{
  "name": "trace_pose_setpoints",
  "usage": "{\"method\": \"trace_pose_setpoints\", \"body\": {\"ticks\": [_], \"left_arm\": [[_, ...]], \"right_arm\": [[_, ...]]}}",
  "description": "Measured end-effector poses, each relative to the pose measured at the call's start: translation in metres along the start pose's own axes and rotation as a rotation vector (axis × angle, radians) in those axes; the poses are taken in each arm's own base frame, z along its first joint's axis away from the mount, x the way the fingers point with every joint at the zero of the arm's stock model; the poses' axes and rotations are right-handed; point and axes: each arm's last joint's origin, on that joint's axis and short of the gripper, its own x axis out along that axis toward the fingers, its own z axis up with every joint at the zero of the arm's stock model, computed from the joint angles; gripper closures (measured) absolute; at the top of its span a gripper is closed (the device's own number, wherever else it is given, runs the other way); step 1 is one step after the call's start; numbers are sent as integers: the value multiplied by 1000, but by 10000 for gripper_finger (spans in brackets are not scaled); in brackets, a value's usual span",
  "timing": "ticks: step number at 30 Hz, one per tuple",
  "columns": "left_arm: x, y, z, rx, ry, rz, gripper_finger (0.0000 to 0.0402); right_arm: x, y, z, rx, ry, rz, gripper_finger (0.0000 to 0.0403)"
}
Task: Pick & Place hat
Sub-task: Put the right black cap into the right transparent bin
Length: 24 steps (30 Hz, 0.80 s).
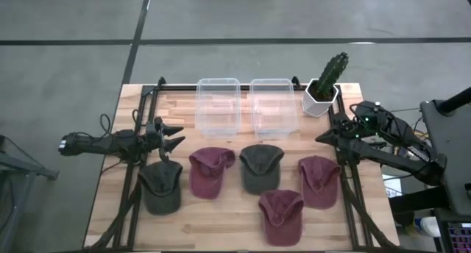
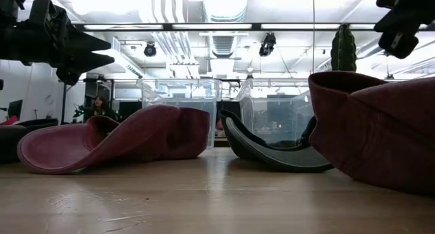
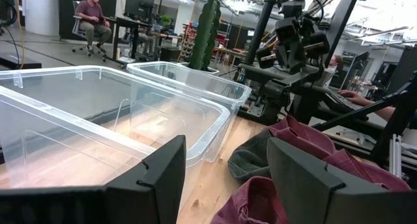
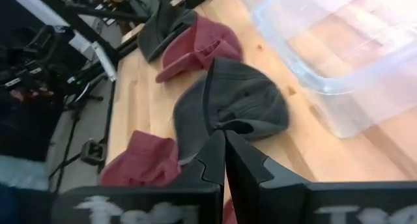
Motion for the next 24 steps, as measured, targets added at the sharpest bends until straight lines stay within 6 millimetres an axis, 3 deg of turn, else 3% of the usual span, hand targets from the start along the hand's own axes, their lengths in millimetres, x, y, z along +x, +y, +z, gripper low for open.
{"method": "trace_pose_setpoints", "body": {"ticks": [7, 16, 24], "left_arm": [[0, 0, 0, 0, 0, 0, 193], [0, 0, 0, 0, -1, 2, 193], [0, 1, 0, 0, -7, 26, 193]], "right_arm": [[9, 5, 11, 20, 111, 113, 394], [31, 18, 9, 34, 295, 156, 394], [62, 46, 5, -78, 314, 117, 394]]}}
